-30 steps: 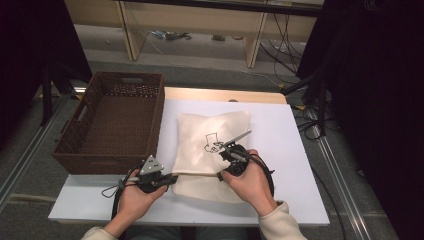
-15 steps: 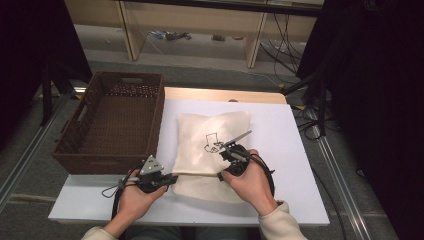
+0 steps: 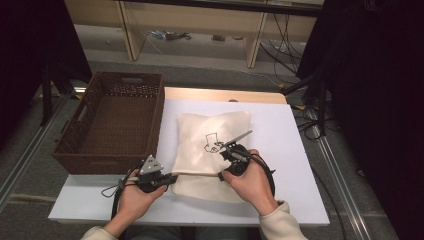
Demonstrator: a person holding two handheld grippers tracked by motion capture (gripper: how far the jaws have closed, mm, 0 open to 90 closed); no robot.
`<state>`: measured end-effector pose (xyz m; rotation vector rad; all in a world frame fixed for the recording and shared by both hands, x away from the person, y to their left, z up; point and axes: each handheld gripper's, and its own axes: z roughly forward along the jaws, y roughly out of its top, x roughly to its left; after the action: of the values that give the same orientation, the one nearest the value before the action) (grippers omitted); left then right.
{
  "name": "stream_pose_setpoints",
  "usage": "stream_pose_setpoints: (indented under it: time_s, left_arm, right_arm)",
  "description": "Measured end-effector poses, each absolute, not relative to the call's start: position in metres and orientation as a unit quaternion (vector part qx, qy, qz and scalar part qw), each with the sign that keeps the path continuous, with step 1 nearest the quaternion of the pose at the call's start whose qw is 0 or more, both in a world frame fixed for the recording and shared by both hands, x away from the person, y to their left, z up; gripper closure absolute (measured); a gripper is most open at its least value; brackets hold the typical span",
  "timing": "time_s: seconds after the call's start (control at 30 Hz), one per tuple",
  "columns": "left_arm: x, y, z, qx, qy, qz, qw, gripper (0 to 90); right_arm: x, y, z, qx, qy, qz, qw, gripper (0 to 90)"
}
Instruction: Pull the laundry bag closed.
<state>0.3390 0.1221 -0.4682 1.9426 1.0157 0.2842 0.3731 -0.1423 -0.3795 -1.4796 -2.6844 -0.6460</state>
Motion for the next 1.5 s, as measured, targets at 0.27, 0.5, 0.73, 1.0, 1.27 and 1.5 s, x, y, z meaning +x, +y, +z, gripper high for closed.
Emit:
stream_pose_setpoints:
  time_s: [0.27,0.5,0.73,1.0,1.27,1.5]
  left_arm:
    - [0.3396,0.1240,-0.4679,0.790,0.407,0.115,0.444,83.5]
    - [0.3393,0.1237,-0.4681,0.789,0.409,0.116,0.444,83.5]
    - [0.3388,0.1225,-0.4679,0.786,0.410,0.118,0.448,83.5]
    - [0.3387,0.1224,-0.4680,0.786,0.410,0.117,0.448,83.5]
    - [0.3385,0.1220,-0.4675,0.784,0.412,0.117,0.450,83.5]
    - [0.3389,0.1229,-0.4677,0.786,0.410,0.117,0.447,83.5]
  right_arm:
    - [0.3724,-0.1433,-0.3782,-0.483,-0.852,-0.203,0.001,88.6]
    - [0.3727,-0.1428,-0.3782,-0.489,-0.849,-0.198,0.000,88.6]
    - [0.3727,-0.1454,-0.3802,-0.487,-0.849,-0.204,-0.001,88.5]
    - [0.3712,-0.1465,-0.3829,-0.486,-0.850,-0.205,-0.006,88.6]
    - [0.3712,-0.1488,-0.3841,-0.483,-0.850,-0.211,-0.014,88.5]
    - [0.3714,-0.1522,-0.3838,-0.492,-0.845,-0.209,-0.019,88.5]
